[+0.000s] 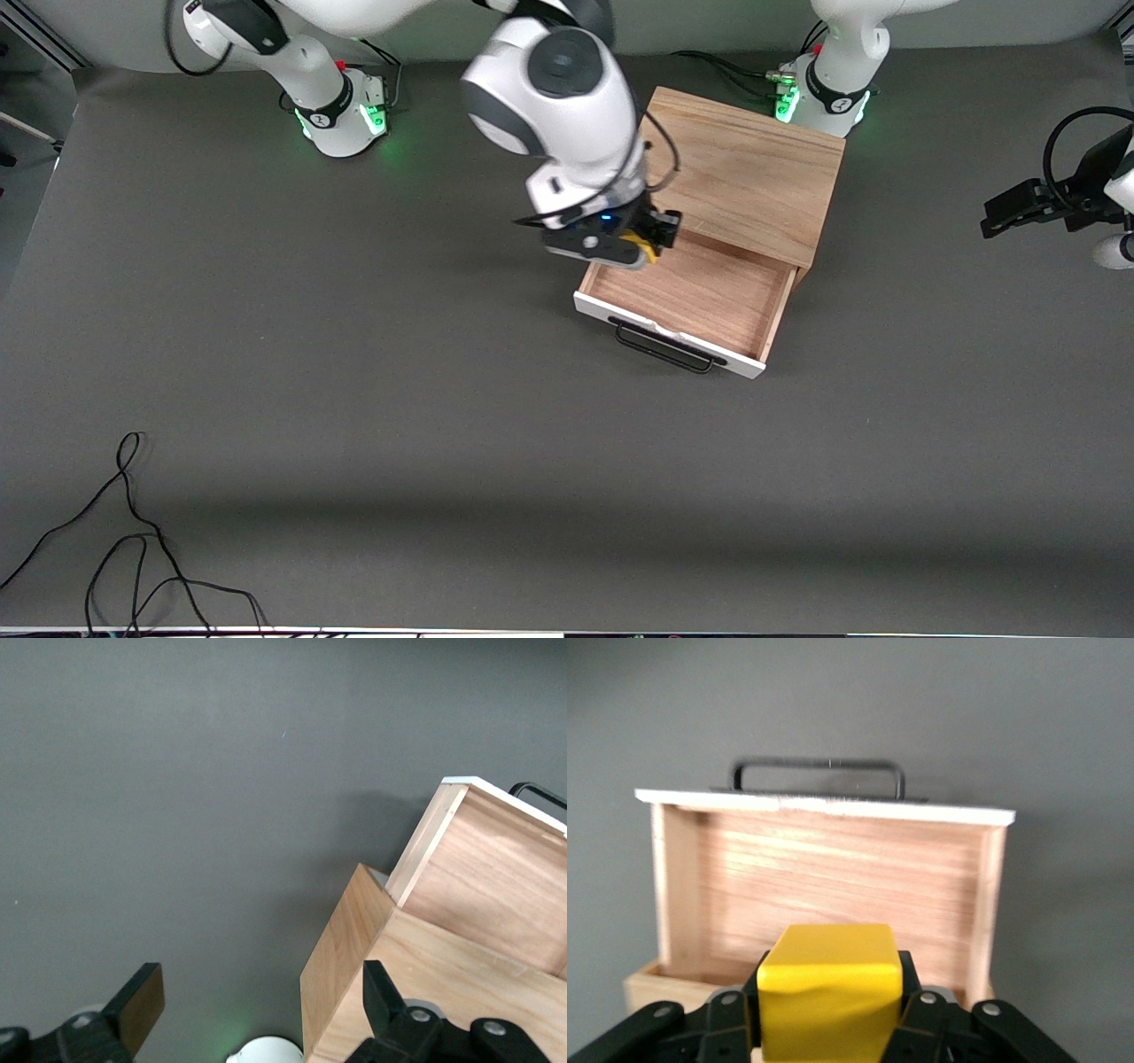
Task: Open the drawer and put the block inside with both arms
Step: 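Carry the yellow cube over the open drawer with the right gripper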
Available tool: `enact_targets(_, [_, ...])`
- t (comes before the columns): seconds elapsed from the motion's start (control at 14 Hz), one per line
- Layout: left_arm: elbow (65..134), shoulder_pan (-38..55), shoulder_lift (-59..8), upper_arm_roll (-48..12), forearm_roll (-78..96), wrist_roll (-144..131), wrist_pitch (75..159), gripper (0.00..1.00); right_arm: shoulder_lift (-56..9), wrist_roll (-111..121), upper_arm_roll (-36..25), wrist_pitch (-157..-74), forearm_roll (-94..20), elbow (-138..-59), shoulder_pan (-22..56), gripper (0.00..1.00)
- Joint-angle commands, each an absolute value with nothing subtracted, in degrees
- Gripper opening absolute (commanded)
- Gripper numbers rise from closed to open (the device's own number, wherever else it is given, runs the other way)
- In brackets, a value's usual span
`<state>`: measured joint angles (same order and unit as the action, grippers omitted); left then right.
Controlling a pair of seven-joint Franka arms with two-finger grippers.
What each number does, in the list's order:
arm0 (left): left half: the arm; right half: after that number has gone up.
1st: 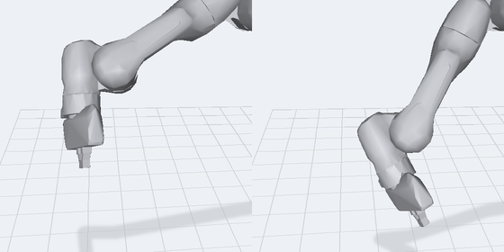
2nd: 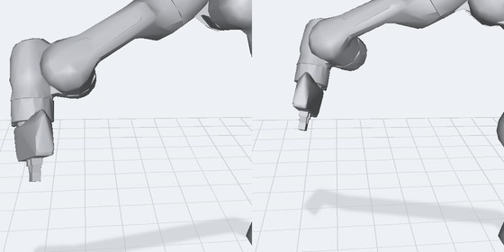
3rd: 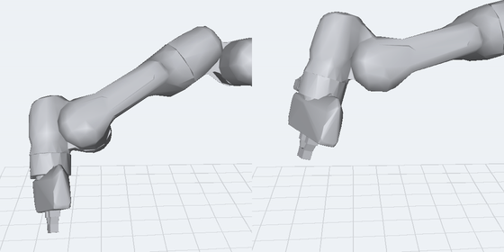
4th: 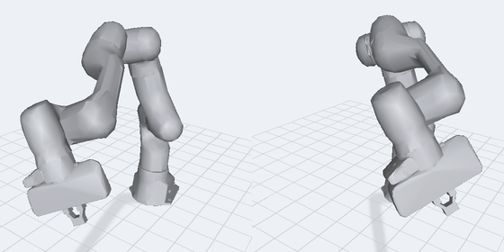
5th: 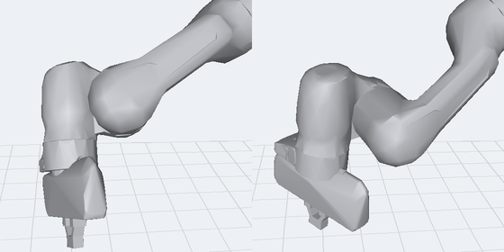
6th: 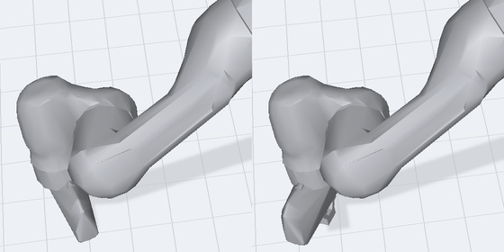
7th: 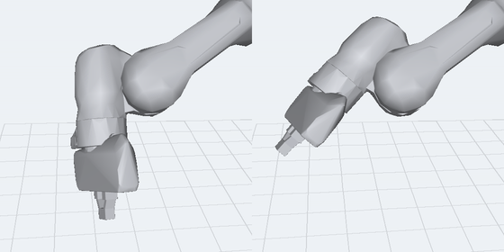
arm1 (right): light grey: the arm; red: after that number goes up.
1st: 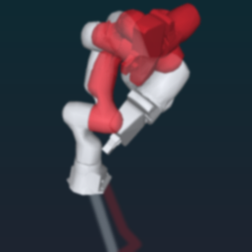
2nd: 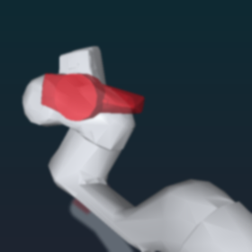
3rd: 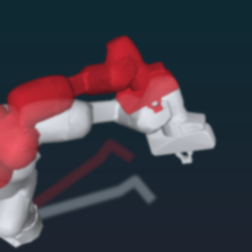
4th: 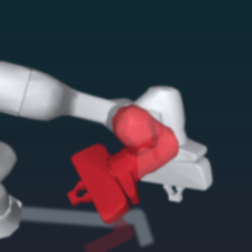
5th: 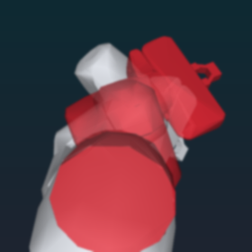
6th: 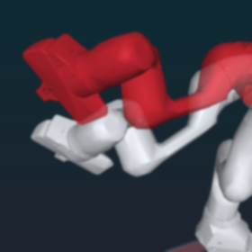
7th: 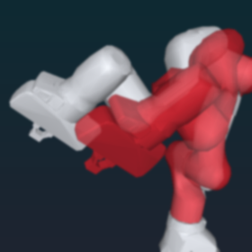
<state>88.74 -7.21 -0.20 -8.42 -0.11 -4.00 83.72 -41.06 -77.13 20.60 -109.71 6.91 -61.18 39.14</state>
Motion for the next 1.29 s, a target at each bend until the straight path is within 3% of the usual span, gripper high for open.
enact_targets(0.0, [91.14,-6.15,1.14,-8.26,-1.23,-2.12,86.04,1.0,-46.31,-79.37,20.13,-110.21,10.19,-57.57,42.01,0.03])
enact_targets(0.36, [90.44,-5.46,0.97,-7.65,-1.23,-1.32,86.48,1.0,-50.09,-79.28,20.04,-111.97,10.28,-57.74,42.19,0.08])
enact_targets(0.64, [89.65,3.33,0.79,0.51,-1.23,-1.32,86.57,1.0,-52.12,-79.28,19.86,-112.32,11.42,-57.92,42.19,0.11])
enact_targets(1.0, [87.81,3.69,0.18,0.7,-1.05,-1.23,86.49,1.0,-52.91,-79.37,19.86,-113.03,11.87,-58.18,42.45,0.22])
enact_targets(1.07, [87.19,3.95,-0.61,0.88,-1.05,-1.23,86.31,1.0,-53.0,-79.37,19.86,-113.03,11.87,-58.18,42.54,0.38])
enact_targets(1.21, [86.92,5.27,-0.79,1.58,-1.14,-1.23,86.22,1.0,-53.0,-79.37,19.78,-113.03,13.08,-58.27,42.63,0.99])
